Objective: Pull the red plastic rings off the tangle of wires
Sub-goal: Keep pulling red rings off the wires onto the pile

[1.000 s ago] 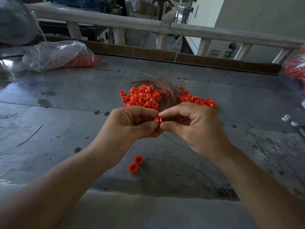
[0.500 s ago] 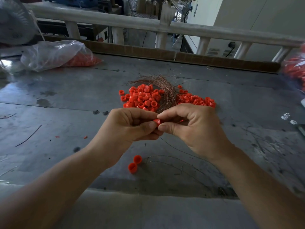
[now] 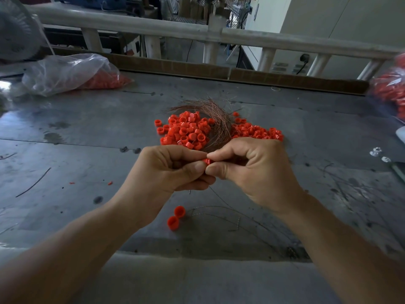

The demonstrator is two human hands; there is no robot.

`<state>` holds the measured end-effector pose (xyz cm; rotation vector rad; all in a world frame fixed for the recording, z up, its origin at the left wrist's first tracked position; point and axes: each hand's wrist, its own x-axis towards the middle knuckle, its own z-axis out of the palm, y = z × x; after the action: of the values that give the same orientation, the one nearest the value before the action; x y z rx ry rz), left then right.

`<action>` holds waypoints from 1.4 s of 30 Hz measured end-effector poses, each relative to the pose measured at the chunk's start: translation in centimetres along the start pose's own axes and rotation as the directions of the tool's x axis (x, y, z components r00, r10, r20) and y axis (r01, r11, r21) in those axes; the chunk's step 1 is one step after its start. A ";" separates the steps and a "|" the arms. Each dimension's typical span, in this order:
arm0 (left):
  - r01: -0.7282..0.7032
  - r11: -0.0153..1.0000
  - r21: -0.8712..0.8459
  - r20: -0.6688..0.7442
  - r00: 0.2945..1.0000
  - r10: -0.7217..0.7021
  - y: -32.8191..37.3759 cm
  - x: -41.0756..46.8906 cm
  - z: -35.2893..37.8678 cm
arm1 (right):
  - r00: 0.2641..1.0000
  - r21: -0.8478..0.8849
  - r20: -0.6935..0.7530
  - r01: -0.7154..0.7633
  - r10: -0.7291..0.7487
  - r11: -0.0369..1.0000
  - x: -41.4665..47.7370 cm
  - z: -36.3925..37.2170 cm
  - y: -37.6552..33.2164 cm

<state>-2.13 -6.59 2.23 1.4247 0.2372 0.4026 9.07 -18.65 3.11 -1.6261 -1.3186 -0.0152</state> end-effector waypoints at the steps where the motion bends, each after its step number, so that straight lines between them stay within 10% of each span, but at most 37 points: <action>1: 0.000 1.000 -0.008 -0.003 1.000 0.000 0.0 0.0 0.0 | 1.000 -0.002 -0.010 0.004 -0.004 1.000 0.0 0.1 0.0; 22: 0.049 0.995 -0.092 0.119 0.992 -0.038 0.1 0.3 -0.5 | 0.996 0.187 0.088 -0.020 0.004 0.982 0.3 0.0 0.4; 28: 0.093 0.989 -0.117 0.187 0.980 -0.070 -0.1 0.2 -0.7 | 0.952 0.029 0.304 0.013 -0.021 1.000 0.6 -0.7 0.3; 42: -0.076 0.997 0.033 0.239 0.969 0.066 0.0 -0.4 -0.4 | 0.956 -0.090 0.292 0.012 0.015 0.996 0.2 0.3 -0.8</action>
<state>-2.62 -6.41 2.19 1.5113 0.0002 0.2824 8.37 -18.36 3.57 -1.7558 -1.5602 0.1753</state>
